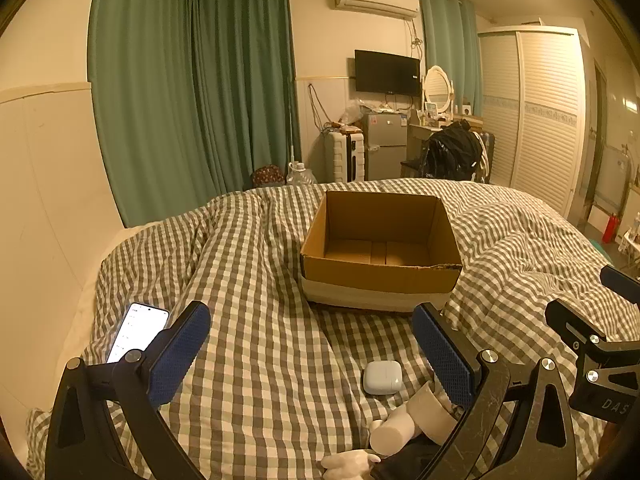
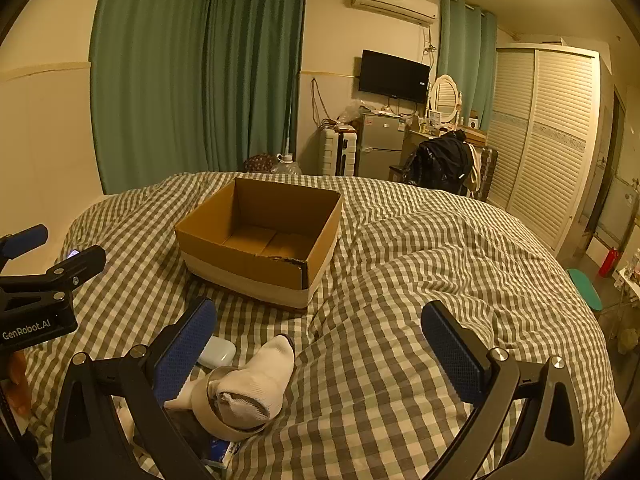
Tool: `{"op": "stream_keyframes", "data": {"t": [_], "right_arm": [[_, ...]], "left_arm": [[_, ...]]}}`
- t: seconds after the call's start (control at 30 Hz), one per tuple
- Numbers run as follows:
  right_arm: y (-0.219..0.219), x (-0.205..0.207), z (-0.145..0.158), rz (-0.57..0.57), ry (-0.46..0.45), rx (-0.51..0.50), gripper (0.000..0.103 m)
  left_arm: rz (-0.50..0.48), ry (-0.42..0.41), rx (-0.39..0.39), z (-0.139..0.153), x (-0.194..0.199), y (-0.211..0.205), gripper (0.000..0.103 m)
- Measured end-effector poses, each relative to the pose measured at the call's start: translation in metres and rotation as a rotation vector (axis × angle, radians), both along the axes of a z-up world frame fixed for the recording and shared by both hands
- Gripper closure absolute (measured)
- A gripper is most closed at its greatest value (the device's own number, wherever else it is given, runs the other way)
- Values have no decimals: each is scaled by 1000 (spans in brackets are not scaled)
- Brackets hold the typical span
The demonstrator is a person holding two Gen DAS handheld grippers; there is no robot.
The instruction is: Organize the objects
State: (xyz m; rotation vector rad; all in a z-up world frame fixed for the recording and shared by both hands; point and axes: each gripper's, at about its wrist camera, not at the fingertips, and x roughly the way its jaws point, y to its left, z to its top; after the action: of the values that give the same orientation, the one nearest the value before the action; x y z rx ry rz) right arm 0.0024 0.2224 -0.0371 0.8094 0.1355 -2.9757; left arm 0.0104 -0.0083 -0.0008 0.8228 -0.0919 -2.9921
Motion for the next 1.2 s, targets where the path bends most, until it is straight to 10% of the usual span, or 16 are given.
{"op": "stream_keyframes", "data": {"t": [1.2], "right_arm": [[-10, 6, 4, 45, -3, -10, 0]], "left_arm": [[5, -8, 5, 0, 4, -3, 0]]}}
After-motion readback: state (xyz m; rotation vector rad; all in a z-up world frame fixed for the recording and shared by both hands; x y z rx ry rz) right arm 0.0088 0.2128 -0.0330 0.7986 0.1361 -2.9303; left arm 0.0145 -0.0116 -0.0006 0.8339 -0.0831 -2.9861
